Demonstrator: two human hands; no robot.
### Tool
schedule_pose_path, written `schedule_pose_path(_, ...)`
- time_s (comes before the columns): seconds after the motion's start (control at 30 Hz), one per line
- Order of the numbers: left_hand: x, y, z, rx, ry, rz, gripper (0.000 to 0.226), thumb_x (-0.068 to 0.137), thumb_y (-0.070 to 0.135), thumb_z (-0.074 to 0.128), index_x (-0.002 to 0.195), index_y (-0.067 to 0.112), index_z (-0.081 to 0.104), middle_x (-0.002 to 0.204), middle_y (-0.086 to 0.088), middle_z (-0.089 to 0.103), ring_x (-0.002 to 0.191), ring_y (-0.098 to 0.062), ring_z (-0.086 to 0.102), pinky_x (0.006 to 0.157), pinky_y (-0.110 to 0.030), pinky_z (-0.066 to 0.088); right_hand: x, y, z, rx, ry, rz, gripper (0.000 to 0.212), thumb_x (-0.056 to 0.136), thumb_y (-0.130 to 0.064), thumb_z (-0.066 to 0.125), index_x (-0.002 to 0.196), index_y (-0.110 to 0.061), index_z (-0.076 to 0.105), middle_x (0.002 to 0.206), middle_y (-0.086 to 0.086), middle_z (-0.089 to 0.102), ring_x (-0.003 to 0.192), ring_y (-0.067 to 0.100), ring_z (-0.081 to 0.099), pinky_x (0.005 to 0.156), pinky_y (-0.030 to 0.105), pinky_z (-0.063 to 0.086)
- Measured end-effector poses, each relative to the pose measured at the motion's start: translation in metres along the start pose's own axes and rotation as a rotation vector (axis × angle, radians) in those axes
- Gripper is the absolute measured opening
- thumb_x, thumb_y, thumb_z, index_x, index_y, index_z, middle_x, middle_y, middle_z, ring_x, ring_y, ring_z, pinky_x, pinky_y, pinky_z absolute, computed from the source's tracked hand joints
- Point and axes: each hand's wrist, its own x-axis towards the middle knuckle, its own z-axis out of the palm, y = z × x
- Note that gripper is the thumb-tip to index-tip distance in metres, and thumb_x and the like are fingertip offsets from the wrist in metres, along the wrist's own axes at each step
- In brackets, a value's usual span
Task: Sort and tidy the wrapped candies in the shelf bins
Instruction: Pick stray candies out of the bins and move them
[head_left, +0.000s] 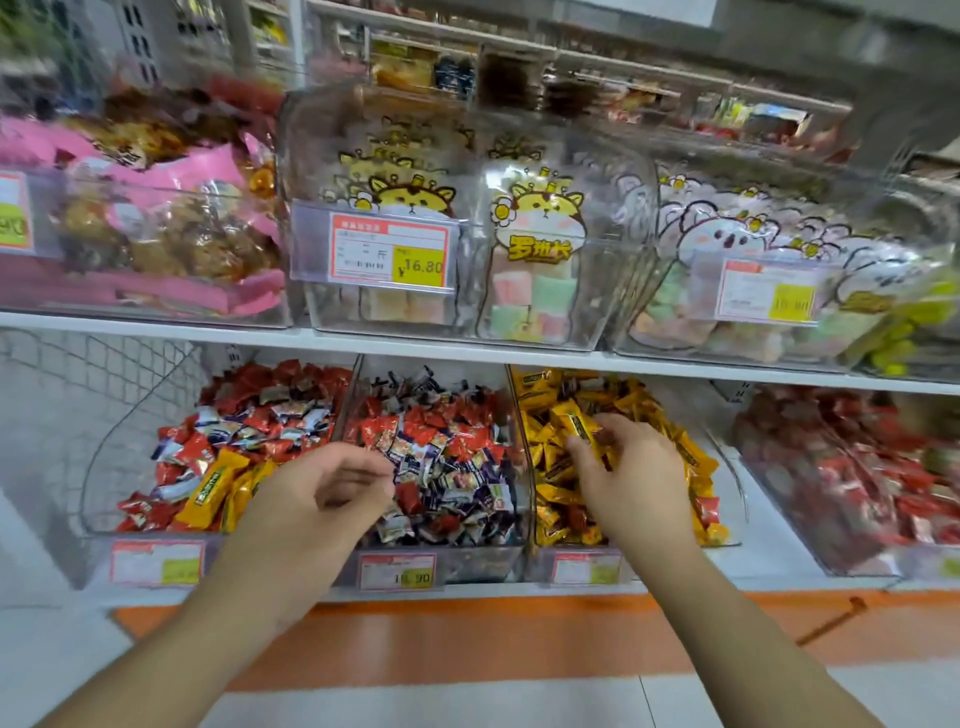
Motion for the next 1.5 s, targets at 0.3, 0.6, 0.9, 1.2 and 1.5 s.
schedule_pose_path(0.3,0.019,-0.023,-0.035,0.32,0.238,0.14,0.031,0.088,0.003,0.069,0.095,0.033,0.068,0.088,0.017,0.07,0.085,-0.001,0.066,0.079,-0.024,0.05,-0.008,-0.014,-0.009,0.075,-0.061,-0.025,0.028,0.094,-0.014,0.062,0.121,-0.02,0.065,0.109,-0.004,0.068,0.092,0.027,0.065,0.077,0.029,0.044)
schedule_pose_path(0.6,0.034,-0.069,-0.088,0.659,0.314,-0.069,0.048,0.082,0.029,0.082,0.127,0.024,0.064,0.116,0.0,0.067,0.103,-0.022,0.066,0.091,-0.042,0.057,-0.035,-0.063,0.012,0.102,-0.168,-0.191,0.022,0.091,-0.005,0.066,0.108,-0.018,0.07,0.102,-0.003,0.068,0.081,0.015,0.059,0.074,0.026,0.042)
schedule_pose_path(0.9,0.04,-0.078,-0.091,0.673,0.253,-0.188,0.047,0.086,0.04,0.078,0.126,0.022,0.061,0.11,0.003,0.07,0.101,-0.022,0.066,0.086,-0.036,0.056,-0.048,-0.091,0.033,0.139,-0.186,-0.26,0.024,0.089,-0.001,0.066,0.106,-0.016,0.071,0.103,-0.004,0.067,0.097,0.015,0.061,0.087,0.028,0.046)
schedule_pose_path(1.2,0.016,-0.025,-0.088,0.023,0.262,-0.078,0.023,0.082,0.023,0.086,0.1,0.03,0.072,0.089,0.011,0.075,0.078,0.003,0.069,0.063,-0.01,0.051,-0.058,-0.118,0.03,0.25,-0.239,-0.348,0.022,0.092,-0.012,0.07,0.109,-0.025,0.067,0.106,-0.015,0.065,0.103,0.007,0.06,0.093,0.027,0.05)
schedule_pose_path(1.5,-0.006,0.003,0.001,-0.165,0.05,-0.093,0.02,0.079,0.045,0.085,0.086,0.029,0.076,0.088,0.005,0.075,0.087,-0.015,0.072,0.083,-0.042,0.061,-0.066,-0.108,0.008,0.676,-0.514,-0.262,0.03,0.088,-0.028,0.083,0.109,-0.026,0.061,0.091,-0.006,0.068,0.087,0.017,0.067,0.074,0.033,0.057)
